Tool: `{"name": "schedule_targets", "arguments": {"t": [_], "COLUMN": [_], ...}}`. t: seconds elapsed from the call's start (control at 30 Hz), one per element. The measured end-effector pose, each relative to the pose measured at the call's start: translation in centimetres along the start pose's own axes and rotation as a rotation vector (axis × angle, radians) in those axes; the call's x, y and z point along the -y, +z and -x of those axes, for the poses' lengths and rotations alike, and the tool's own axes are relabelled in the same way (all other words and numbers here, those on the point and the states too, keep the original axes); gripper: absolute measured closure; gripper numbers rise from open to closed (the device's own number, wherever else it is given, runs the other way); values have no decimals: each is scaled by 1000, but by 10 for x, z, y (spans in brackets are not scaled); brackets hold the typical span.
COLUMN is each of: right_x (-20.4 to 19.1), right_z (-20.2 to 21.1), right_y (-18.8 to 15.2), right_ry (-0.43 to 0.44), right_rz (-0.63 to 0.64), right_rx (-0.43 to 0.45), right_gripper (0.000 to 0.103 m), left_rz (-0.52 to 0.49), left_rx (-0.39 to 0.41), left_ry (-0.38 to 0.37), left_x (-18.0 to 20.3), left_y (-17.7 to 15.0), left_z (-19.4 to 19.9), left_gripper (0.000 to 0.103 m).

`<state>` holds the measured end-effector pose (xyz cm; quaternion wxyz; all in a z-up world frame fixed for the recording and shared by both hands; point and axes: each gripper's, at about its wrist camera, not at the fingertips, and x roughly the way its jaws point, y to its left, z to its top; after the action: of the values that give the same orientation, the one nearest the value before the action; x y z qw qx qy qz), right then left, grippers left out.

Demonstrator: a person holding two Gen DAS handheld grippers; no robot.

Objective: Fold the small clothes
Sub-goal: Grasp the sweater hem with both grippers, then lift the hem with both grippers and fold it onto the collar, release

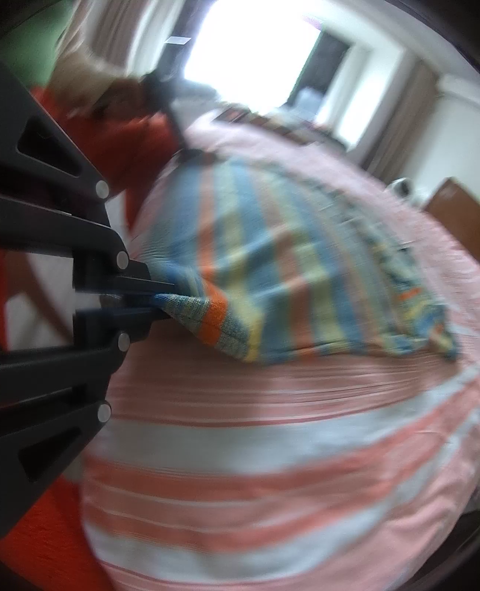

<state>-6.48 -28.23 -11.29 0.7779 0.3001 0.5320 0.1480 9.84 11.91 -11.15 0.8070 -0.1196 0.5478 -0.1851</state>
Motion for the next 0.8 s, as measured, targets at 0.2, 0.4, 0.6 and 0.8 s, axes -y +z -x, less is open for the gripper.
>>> {"name": "schedule_targets", "arguments": {"t": [0.2,0.4,0.6,0.8], "right_x": [-9,-2,21,75], "right_z": [9,-21,-80,-109], "right_y": [95,214,325,373], "right_ry": [48,0,-63,-75], "right_rz": [55,66,44,-126], "right_rx": [193,292,301,316], "right_gripper": [98,98,98,68], "left_rz": [49,47,47,113], "left_rx": [162,181,173,219], "left_ry": [-74,-5,94,140], "left_x": [-2,0,5,-15], "left_y": [122,251,315,329], "left_z": [-5,-68,-133,-140], "left_gripper": [101,101,98,54]}}
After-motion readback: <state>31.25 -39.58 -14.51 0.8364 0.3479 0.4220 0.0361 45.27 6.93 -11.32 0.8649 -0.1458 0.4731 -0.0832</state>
